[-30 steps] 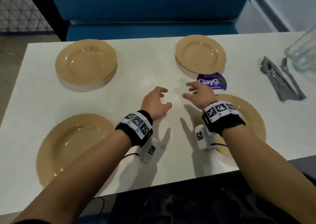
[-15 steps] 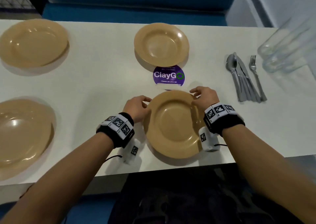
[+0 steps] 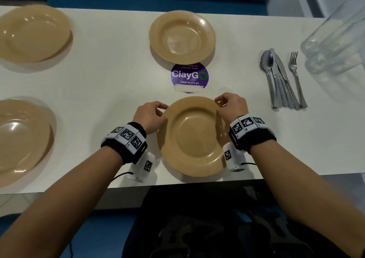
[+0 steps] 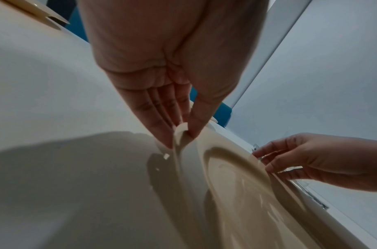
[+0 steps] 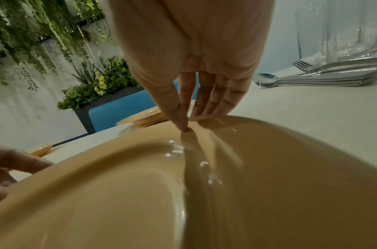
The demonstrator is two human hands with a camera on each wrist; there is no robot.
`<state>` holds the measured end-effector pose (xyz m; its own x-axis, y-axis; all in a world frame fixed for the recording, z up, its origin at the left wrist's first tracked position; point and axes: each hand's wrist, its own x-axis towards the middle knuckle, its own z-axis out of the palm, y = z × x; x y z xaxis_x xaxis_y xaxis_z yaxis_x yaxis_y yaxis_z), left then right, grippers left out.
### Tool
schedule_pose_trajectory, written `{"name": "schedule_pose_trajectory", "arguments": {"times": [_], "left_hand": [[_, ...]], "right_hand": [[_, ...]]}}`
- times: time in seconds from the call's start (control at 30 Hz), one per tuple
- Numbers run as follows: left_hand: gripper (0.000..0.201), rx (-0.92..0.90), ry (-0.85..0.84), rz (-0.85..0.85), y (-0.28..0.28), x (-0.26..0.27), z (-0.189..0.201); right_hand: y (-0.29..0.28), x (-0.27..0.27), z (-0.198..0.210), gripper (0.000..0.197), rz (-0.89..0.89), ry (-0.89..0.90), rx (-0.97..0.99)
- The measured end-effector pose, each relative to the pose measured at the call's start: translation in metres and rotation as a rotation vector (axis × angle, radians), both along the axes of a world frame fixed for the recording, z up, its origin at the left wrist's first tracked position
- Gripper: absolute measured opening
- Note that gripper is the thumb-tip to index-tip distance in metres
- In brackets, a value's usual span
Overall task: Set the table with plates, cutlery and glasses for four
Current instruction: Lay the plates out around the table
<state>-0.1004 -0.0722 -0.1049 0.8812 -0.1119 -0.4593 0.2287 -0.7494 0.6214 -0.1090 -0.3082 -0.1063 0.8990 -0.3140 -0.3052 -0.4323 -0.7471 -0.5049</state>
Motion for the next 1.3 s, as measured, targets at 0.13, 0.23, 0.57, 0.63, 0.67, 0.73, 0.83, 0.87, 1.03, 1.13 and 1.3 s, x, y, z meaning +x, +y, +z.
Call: {"name": "schedule_pose_trajectory", "arguments": {"times": [0.13,0.23,0.57,0.63,0.67,0.73,0.83,0.87,1.03,1.13,1.3], "left_hand": [[0.032,0.01,0.006,-0.001,0.0,0.005,0.0],[0.036,0.007,-0.018,0.048,-0.001,0.023,0.002],[0.067,-0.21,-0.076,0.495,-0.003,0.164,-0.001],[0.068,-0.271,-0.028,0.556,-0.003,0.185,-0.006],[0.068,-0.294,-0.009,0.571,-0.003,0.193,-0.008],[0.069,-0.325,0.008,0.573,-0.005,0.206,-0.012],[0.07,-0.315,0.006,0.523,-0.009,0.216,-0.016],[0.07,-0.315,0.001,0.509,-0.011,0.218,-0.016],[0.065,-0.333,-0.006,0.472,-0.025,0.227,-0.016],[0.063,-0.322,-0.018,0.44,-0.033,0.229,-0.015],[0.062,-0.322,-0.014,0.433,-0.038,0.228,-0.016]], "right_hand": [[-0.002,0.004,-0.001,0.022,-0.024,0.03,0.018],[-0.003,0.018,0.004,0.025,-0.057,0.035,0.061],[0.003,0.141,0.012,0.048,-0.287,0.015,0.33],[0.002,0.164,0.008,0.062,-0.343,0.034,0.359],[0.001,0.174,0.005,0.068,-0.367,0.052,0.381],[-0.002,0.19,-0.003,0.078,-0.415,0.086,0.454],[-0.009,0.199,-0.011,0.081,-0.43,0.113,0.459],[-0.011,0.2,-0.013,0.078,-0.426,0.104,0.44],[-0.026,0.199,-0.02,0.068,-0.456,0.031,0.421],[-0.031,0.196,-0.019,0.064,-0.476,0.005,0.41],[-0.033,0.192,-0.021,0.063,-0.486,-0.029,0.412]]}}
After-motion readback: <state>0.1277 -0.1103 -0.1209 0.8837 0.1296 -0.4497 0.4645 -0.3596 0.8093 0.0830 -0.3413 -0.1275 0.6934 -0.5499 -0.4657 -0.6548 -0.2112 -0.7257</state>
